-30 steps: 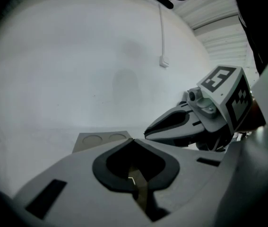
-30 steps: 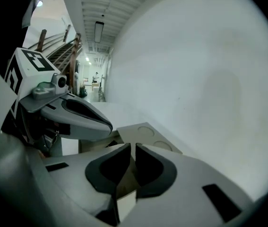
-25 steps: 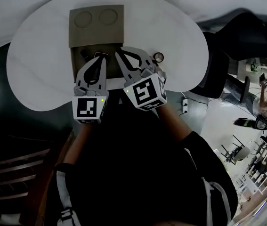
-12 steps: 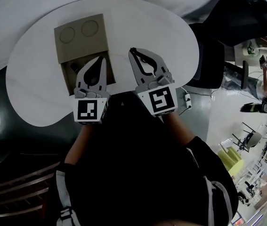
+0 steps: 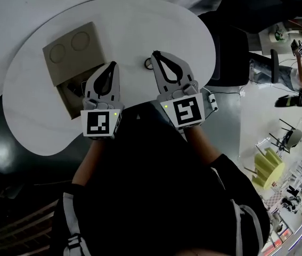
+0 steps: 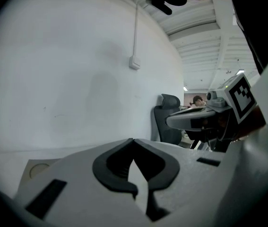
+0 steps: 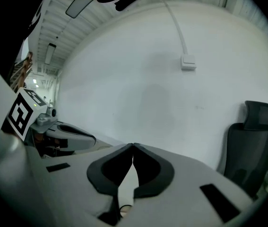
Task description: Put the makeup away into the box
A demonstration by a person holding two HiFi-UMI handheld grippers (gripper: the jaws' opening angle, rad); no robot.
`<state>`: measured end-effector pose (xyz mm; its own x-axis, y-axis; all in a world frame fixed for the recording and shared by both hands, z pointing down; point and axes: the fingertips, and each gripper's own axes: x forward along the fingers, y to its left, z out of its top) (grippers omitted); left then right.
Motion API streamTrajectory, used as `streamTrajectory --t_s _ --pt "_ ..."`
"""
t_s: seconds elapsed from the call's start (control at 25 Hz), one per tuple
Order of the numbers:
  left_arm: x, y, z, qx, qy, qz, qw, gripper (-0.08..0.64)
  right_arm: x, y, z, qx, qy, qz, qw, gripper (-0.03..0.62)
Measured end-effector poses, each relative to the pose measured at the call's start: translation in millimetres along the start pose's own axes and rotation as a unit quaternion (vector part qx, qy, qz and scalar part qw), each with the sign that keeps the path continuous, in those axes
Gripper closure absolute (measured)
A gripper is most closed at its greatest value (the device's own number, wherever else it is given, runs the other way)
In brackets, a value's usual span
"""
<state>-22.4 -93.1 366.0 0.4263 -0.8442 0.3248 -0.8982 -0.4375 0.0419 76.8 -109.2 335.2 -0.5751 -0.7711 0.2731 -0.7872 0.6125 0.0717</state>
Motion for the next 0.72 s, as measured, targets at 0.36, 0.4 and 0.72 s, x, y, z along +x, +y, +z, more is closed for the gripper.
streamTrajectory --t_s 0.36,0.4,0.72 --pt "25.1 -10.6 -27.1 -0.005 0.031 -0.015 0.9994 0.552 13.3 -9.0 -65.1 0.018 0.055 0.011 0.998 0.476" --pt "28.7 -11.0 -30.9 -0.008 0.030 -0.015 0.9994 0.552 15.5 -8.4 -74.6 0.019 0.064 0.014 0.998 0.465" --pt "45.1 -14.3 -58.4 -0.022 0.051 -0.008 0.9984 0.552 27.5 -1.7 -137.2 0.030 0.126 0.033 0.991 0.383"
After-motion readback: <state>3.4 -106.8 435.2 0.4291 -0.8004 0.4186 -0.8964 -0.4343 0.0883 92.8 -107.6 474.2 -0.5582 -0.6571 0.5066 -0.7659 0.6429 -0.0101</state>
